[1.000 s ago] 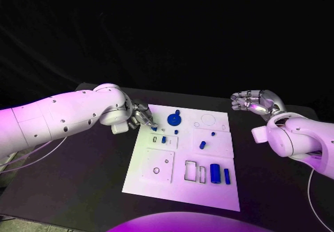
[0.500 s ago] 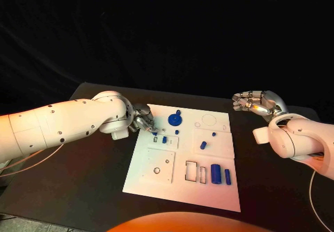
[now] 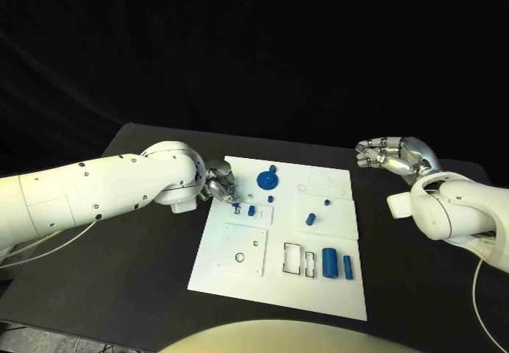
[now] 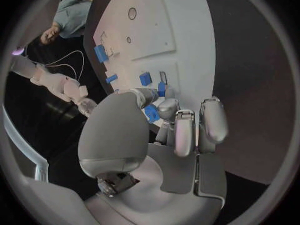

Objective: Assemble the parts on the task board

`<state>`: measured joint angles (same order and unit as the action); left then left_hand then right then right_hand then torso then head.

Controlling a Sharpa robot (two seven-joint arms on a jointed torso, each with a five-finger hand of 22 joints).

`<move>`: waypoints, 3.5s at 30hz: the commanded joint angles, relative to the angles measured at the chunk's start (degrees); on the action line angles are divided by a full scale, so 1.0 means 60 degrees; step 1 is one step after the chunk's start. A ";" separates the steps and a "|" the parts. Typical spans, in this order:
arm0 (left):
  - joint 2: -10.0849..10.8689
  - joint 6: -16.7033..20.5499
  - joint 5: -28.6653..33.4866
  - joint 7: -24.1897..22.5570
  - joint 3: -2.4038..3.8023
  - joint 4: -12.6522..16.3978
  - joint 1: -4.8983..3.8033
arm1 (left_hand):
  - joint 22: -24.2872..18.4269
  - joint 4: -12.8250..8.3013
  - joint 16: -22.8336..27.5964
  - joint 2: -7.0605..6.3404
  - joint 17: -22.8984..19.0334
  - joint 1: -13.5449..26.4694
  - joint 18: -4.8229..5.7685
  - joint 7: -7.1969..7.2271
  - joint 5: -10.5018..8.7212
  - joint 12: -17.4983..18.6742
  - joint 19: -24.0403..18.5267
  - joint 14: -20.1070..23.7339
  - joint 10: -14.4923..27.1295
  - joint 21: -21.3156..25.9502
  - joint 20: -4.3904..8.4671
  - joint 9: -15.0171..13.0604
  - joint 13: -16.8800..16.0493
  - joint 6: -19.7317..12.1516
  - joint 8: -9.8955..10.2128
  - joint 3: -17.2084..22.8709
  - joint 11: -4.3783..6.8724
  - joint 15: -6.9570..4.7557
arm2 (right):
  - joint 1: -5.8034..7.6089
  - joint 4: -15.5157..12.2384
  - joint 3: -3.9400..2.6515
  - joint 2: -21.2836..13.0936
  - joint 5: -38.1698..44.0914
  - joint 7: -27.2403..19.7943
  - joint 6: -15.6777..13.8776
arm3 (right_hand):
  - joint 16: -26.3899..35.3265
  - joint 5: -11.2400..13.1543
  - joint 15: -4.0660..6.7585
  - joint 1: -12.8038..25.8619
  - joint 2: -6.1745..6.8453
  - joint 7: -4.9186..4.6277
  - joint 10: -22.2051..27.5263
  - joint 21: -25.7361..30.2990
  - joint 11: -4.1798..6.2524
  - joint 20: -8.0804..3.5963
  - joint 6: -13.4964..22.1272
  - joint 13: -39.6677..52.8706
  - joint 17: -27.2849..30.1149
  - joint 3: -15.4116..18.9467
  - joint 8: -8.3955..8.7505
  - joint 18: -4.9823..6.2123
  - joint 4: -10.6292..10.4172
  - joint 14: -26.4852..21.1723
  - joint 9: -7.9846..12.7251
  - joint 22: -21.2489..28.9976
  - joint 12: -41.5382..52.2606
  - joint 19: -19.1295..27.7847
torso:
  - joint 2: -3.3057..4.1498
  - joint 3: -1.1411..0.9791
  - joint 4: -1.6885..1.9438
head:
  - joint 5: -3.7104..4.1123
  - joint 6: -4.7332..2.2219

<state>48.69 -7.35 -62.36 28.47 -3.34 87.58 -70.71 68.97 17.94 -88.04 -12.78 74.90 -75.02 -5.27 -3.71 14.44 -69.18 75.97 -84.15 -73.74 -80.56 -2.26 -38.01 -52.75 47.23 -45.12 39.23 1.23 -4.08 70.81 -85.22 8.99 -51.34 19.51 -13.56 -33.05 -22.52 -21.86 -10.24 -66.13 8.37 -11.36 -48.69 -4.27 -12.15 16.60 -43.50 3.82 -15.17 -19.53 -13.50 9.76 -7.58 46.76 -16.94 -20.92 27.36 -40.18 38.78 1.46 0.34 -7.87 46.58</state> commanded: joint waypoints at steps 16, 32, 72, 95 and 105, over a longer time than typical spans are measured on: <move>-0.0095 -0.0403 -0.0297 0.0042 -0.0018 -0.0002 0.0019 | 0.0033 -0.1230 -0.0037 -0.0099 0.1816 -0.0036 0.0121 0.0129 0.0035 -0.0042 0.0086 -0.0794 -0.0099 -0.0065 0.0021 -0.0815 -0.0020 0.0223 -0.0053 0.1344 0.0015 -0.0061 | -0.0012 -0.0008 -0.0001 0.0005 0.0060 -0.0127 0.0090 | -0.0065 -0.0061 -0.0002 -0.0030 -0.0070 -0.0720 0.0076 0.0012 0.0008 -0.0011 0.0044 0.0000 0.0022 -0.0048 -0.0027 0.0007 0.0026 -0.0051 -0.0013 0.0016 0.0070 0.0075 | -0.0002 -0.0001 0.0002 | -0.0016 0.0056; -0.0155 -0.0468 -0.0507 0.0074 -0.0030 -0.0016 0.0156 | 0.0021 -0.1247 -0.0039 -0.0130 0.1819 -0.0015 0.0119 0.0135 0.0043 -0.0034 0.0076 -0.0795 -0.0104 -0.0061 0.0025 -0.0822 -0.0009 0.0252 -0.0070 0.1405 0.0020 -0.0064 | -0.0015 -0.0002 -0.0001 -0.0003 0.0060 -0.0104 0.0104 | -0.0072 -0.0068 -0.0001 -0.0039 -0.0074 -0.0718 0.0076 0.0010 0.0009 -0.0011 0.0042 0.0000 0.0028 -0.0049 -0.0030 0.0007 0.0028 -0.0048 -0.0013 0.0018 0.0076 0.0073 | 0.0001 -0.0004 -0.0005 | -0.0018 0.0079; -0.0111 -0.0419 -0.0371 0.0112 -0.0022 0.0111 0.0216 | 0.0111 -0.1367 -0.0040 -0.0243 0.1819 0.0070 0.0134 0.0163 0.0045 -0.0046 0.0126 -0.0795 -0.0177 -0.0108 0.0054 -0.0860 -0.0050 0.0349 -0.0129 0.1781 0.0051 -0.0095 | -0.0051 0.0031 -0.0001 0.0023 0.0060 -0.0131 0.0087 | -0.0086 -0.0072 0.0000 -0.0044 -0.0077 -0.0717 0.0079 0.0013 0.0010 -0.0010 0.0038 -0.0001 0.0044 -0.0044 -0.0035 0.0005 0.0024 -0.0046 -0.0014 0.0025 0.0088 0.0083 | 0.0002 0.0000 -0.0001 | -0.0029 0.0140; -0.0119 -0.0375 -0.0091 0.0120 -0.0022 0.0014 0.0214 | 0.0193 -0.0855 -0.0072 -0.0334 0.1891 0.1220 0.0151 0.0383 -0.0018 -0.0138 0.0171 -0.0814 -0.0421 -0.0120 0.0153 -0.1078 -0.0246 0.0669 -0.0218 0.1674 0.0208 -0.0215 | -0.0053 0.0039 -0.0001 0.0028 0.0055 -0.0128 0.0122 | -0.0092 -0.0073 -0.0002 -0.0044 -0.0077 -0.0718 0.0085 0.0016 0.0009 -0.0010 0.0040 -0.0002 0.0055 -0.0038 -0.0037 0.0004 0.0020 -0.0051 -0.0014 0.0029 0.0094 0.0093 | -0.0001 -0.0004 -0.0005 | 0.0001 0.0156; -0.0138 -0.0317 -0.0085 0.0121 -0.0021 -0.0032 0.0213 | 0.0190 -0.0609 -0.0072 -0.0373 0.1892 0.1523 0.0152 0.0426 -0.0053 -0.0143 0.0174 -0.0814 -0.0429 -0.0104 0.0185 -0.1119 -0.0270 0.0736 -0.0182 0.1388 0.0242 -0.0247 | -0.0053 0.0034 -0.0001 0.0023 0.0054 -0.0130 0.0119 | -0.0093 -0.0073 -0.0003 -0.0039 -0.0080 -0.0719 0.0089 0.0017 0.0008 -0.0010 0.0041 -0.0003 0.0062 -0.0034 -0.0037 0.0002 0.0013 -0.0056 -0.0014 0.0032 0.0096 0.0098 | 0.0000 -0.0005 -0.0001 | 0.0005 0.0158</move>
<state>48.00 -9.11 -63.47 29.19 -3.42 87.36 -69.52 70.09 15.24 -88.26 -15.01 74.90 -66.53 -5.27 -3.25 14.49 -69.88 76.79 -83.94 -76.11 -81.04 -1.43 -44.67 -54.29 49.31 -46.45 46.66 2.35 -5.13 70.52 -84.97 8.99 -51.23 19.52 -13.73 -33.03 -22.74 -22.08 -10.24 -66.12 8.37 -11.36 -48.69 -4.27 -12.15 16.39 -43.50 3.82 -14.89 -19.53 -13.50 9.76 -7.58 46.76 -16.93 -20.83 27.59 -39.97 38.76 1.42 0.32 -7.84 47.50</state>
